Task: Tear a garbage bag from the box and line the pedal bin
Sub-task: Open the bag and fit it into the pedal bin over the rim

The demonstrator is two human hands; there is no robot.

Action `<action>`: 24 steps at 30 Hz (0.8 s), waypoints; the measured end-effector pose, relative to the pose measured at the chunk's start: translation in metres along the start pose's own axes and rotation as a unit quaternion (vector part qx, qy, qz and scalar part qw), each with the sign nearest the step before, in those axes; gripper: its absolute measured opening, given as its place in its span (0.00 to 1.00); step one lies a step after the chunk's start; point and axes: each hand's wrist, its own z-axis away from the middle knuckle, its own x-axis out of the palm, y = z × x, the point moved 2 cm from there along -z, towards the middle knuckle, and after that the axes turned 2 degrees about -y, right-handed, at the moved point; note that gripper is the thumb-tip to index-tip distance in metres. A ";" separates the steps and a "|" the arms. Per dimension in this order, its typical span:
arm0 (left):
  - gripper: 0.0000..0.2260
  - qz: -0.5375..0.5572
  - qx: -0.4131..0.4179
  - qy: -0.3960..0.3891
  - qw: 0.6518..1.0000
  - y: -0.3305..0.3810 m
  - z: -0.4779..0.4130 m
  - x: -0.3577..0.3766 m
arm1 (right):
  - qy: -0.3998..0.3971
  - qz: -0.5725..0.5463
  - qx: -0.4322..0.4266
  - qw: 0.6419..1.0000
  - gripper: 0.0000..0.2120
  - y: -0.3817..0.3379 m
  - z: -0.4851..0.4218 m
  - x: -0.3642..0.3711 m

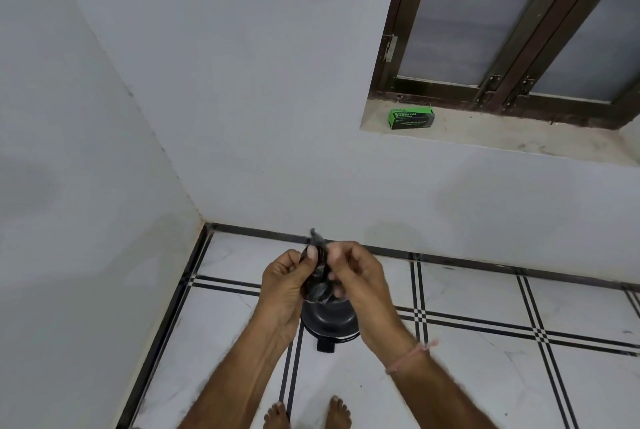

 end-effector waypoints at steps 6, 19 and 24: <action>0.20 0.024 -0.030 -0.011 0.999 -0.005 0.003 0.008 | 0.035 -0.102 0.064 0.992 0.15 0.007 -0.007 0.002; 0.25 -0.034 0.016 0.002 0.999 0.000 0.005 -0.031 | 0.185 -0.161 0.183 0.952 0.16 0.017 -0.025 -0.031; 0.43 -0.199 0.025 -0.011 0.980 0.007 -0.008 -0.042 | 0.119 -0.127 0.138 0.975 0.18 -0.011 -0.023 -0.037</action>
